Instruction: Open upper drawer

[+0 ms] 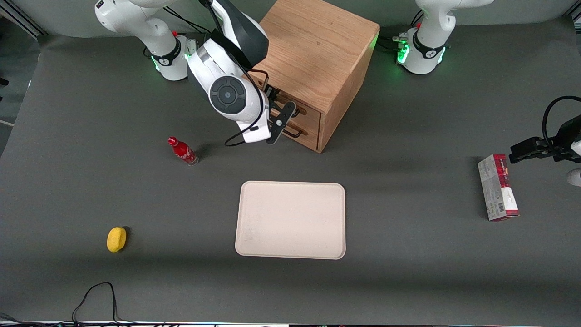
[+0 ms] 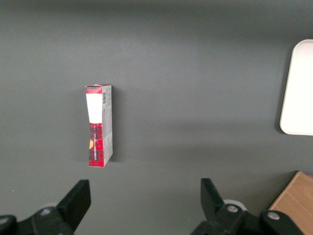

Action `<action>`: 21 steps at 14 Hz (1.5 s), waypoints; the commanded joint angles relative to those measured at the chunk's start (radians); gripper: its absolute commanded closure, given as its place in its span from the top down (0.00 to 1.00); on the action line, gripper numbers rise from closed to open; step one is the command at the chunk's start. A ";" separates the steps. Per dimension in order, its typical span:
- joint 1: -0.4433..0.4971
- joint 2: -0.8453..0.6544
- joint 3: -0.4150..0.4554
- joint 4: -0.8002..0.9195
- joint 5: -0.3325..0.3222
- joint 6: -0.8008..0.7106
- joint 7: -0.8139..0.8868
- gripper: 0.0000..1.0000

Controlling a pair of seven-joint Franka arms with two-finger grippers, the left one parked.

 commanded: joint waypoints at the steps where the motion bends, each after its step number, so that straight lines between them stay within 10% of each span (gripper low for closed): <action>1: 0.012 0.001 -0.009 -0.014 0.018 0.030 -0.026 1.00; 21: -0.046 0.037 -0.015 0.016 0.009 0.084 -0.114 1.00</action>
